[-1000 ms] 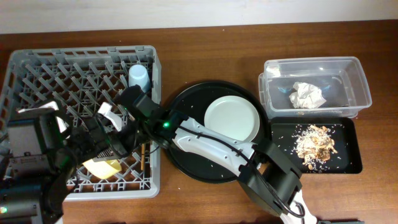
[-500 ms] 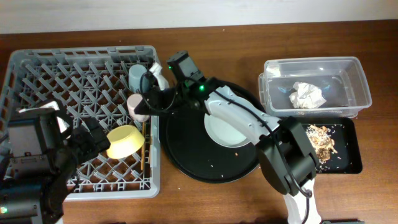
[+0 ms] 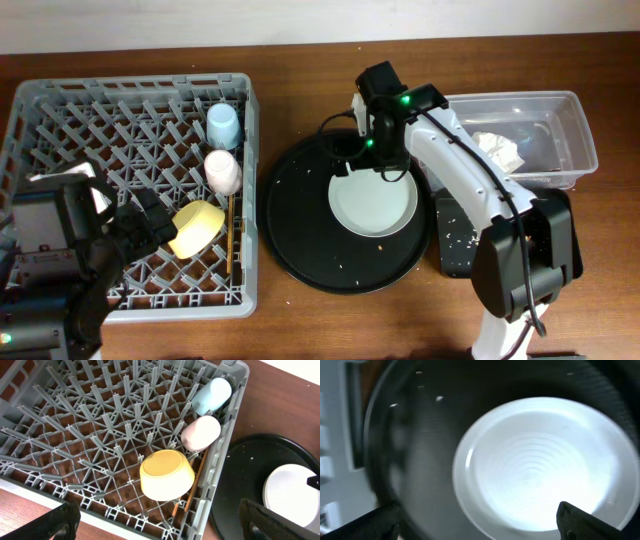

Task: Sort waste into correct bins and load items into the dishwasher rack
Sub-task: 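Grasp the white plate edge with the left gripper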

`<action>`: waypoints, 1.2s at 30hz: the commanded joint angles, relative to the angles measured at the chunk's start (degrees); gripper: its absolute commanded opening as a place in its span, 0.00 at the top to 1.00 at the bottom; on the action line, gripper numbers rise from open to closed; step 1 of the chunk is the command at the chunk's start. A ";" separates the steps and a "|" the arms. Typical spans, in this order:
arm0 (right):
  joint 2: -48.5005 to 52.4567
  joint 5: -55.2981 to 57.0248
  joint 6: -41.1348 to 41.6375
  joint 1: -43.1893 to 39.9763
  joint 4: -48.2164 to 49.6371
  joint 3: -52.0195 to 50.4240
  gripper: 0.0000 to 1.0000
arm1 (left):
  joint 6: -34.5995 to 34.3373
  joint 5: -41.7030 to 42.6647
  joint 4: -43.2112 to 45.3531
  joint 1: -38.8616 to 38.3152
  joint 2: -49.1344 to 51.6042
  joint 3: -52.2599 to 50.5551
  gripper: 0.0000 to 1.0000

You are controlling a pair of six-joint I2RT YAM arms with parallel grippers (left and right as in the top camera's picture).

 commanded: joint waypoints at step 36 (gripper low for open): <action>-7.28 25.97 -3.50 -24.50 -14.82 16.48 0.01 | 4.68 -4.42 54.55 -60.94 64.02 -0.11 0.50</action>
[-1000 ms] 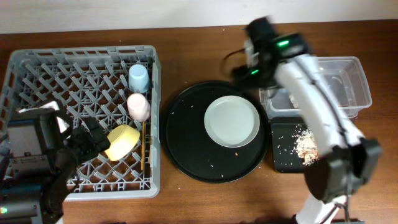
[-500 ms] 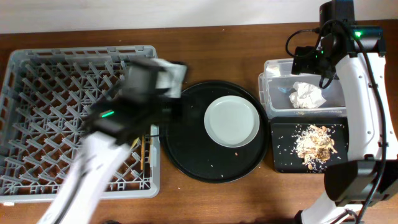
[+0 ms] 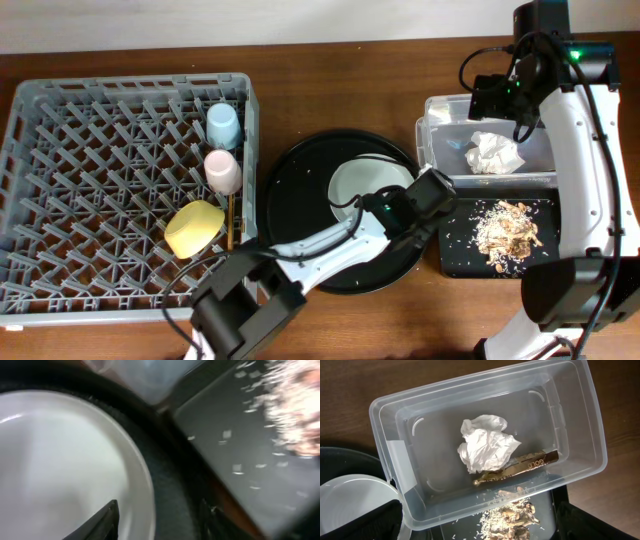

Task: Sort waste into correct bins and load items into the dishwasher rack
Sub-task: 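Grasp the white plate edge with the left gripper, then lift the white plate and stand it upright in the rack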

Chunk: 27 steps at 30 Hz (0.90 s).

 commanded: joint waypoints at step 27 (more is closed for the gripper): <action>0.22 1.09 -0.39 -0.11 -0.02 0.17 0.01 | 11.65 33.03 -21.33 49.86 -48.46 1.07 0.99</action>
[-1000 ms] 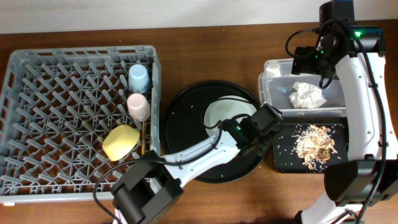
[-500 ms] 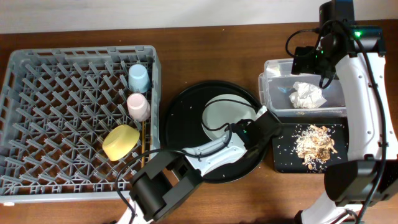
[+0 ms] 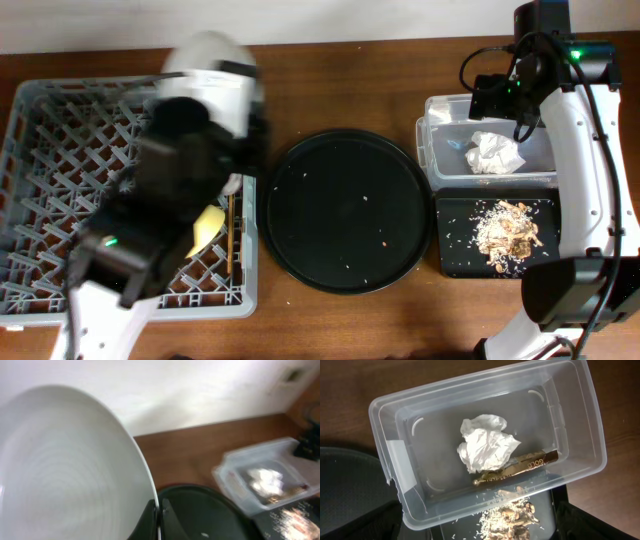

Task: Sort waste into correct bins and load items into the dishwasher rack

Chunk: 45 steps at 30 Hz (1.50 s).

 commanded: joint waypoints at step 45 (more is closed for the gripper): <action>0.22 1.09 -0.42 -0.11 -0.11 0.17 0.02 | -2.69 15.72 -11.02 42.62 0.68 2.54 0.01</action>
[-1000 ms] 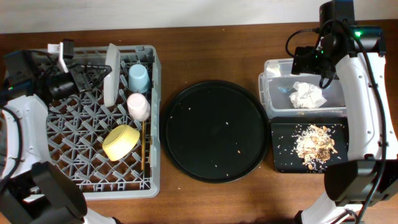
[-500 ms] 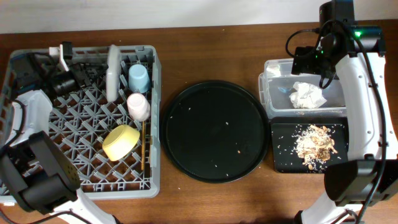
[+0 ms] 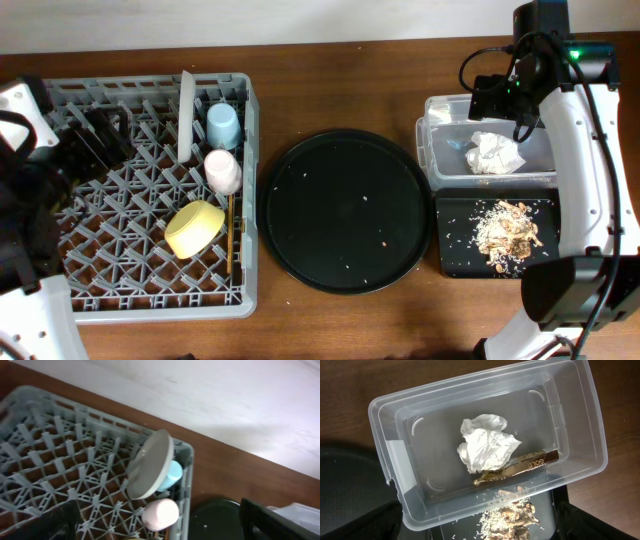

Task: Sort waste into correct bins and load items into the dishwasher rack

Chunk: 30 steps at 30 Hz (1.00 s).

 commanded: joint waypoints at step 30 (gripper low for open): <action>-105.31 -10.45 5.46 4.17 82.47 -112.93 0.01 | 0.33 -2.99 -0.09 -0.20 0.07 0.02 0.01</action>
